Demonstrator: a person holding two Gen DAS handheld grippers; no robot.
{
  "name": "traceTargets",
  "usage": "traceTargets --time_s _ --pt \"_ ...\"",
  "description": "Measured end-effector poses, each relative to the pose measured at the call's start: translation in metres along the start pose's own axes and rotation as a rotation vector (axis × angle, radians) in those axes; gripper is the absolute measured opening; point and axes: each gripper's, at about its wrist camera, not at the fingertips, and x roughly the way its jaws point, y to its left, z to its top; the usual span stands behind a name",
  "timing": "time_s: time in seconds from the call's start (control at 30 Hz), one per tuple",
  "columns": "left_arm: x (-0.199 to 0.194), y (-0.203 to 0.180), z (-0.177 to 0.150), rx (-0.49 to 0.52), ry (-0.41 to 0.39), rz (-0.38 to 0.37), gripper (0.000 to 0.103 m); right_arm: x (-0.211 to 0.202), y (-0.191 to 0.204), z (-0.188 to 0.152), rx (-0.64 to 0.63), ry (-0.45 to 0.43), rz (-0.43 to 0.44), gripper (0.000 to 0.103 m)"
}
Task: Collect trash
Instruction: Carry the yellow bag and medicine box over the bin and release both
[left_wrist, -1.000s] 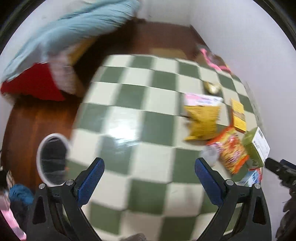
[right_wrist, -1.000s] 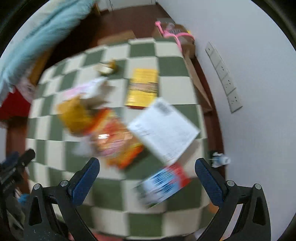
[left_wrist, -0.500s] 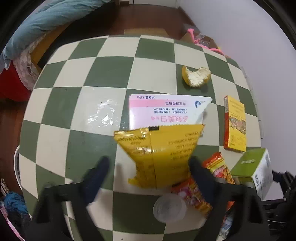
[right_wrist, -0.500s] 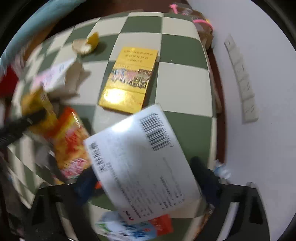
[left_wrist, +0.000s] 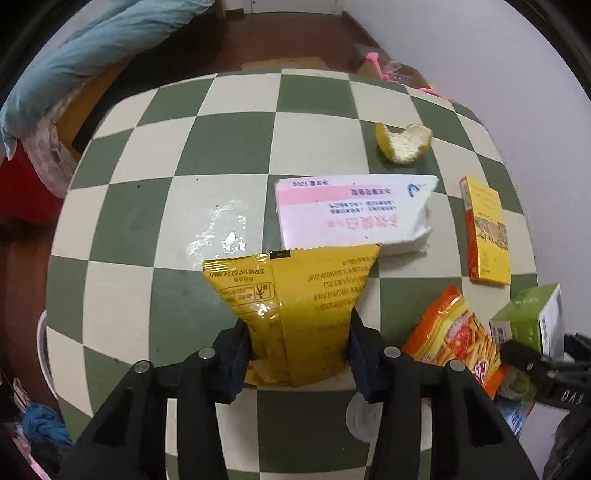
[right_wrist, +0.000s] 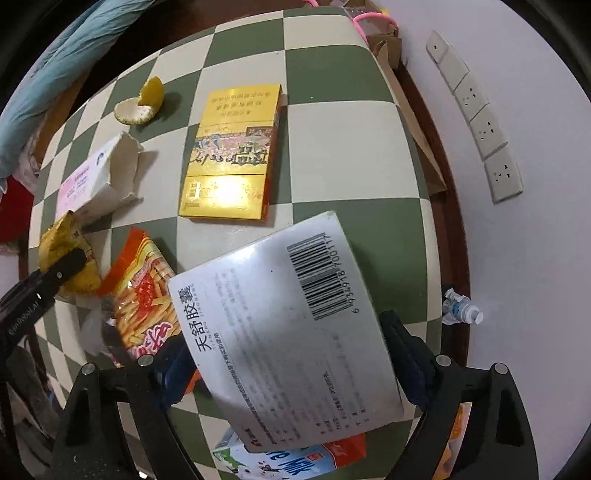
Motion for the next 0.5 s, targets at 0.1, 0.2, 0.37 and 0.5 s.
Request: traceTargets --time_s 0.1,0.2,0.37,0.5 --pt "0.0 0.0 0.001 0.001 0.006 0.0 0.044 -0.002 0.003 -0.004 0.008 -0.016 -0.008 0.089" --pt "-0.006 0.001 -0.004 0.018 -0.001 0.007 0.042 -0.004 0.004 -0.003 0.003 -0.028 -0.019 0.085" --pt "-0.021 0.0 -0.006 0.04 -0.044 0.019 0.041 -0.025 0.015 -0.017 0.006 -0.083 -0.037 0.084" --pt "-0.053 0.005 -0.013 0.049 -0.118 0.037 0.041 -0.055 0.021 -0.03 0.034 -0.164 -0.007 0.084"
